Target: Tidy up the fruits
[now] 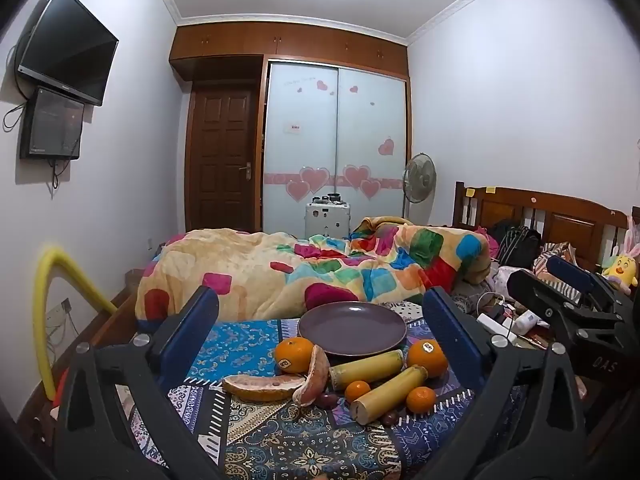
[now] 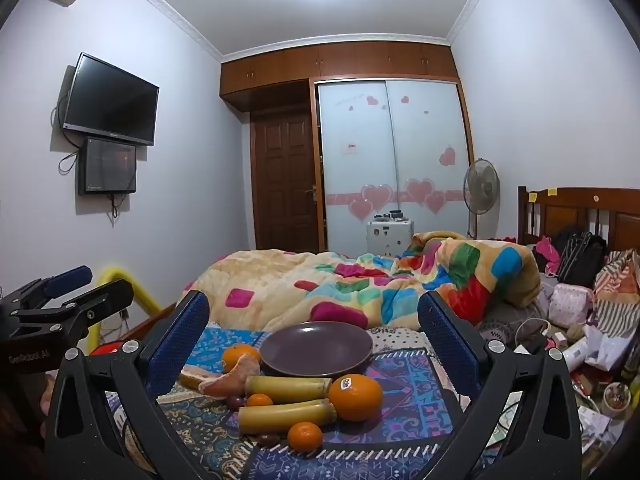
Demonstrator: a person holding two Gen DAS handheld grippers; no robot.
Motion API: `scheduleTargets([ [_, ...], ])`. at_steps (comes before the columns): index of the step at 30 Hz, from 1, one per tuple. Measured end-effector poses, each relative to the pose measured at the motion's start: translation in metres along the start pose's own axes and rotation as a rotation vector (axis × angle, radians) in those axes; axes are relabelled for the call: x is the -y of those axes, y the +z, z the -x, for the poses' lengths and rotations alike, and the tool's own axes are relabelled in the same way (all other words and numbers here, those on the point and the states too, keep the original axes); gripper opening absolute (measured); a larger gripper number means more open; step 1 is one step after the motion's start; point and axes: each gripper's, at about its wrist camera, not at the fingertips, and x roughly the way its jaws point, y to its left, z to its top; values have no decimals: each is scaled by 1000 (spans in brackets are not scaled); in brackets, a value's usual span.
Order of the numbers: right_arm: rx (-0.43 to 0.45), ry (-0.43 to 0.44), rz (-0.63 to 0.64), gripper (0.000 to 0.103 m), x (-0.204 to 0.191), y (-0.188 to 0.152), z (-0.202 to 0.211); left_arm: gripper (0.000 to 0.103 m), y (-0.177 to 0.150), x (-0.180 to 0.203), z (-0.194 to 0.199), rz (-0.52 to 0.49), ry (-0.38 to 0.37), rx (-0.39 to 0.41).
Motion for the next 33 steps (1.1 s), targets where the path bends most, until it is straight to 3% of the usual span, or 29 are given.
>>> scheduleTargets([
  [33,-11,7,-23,103,-7,-2,-1,103,-10,6,-5,-11,-11,-10],
])
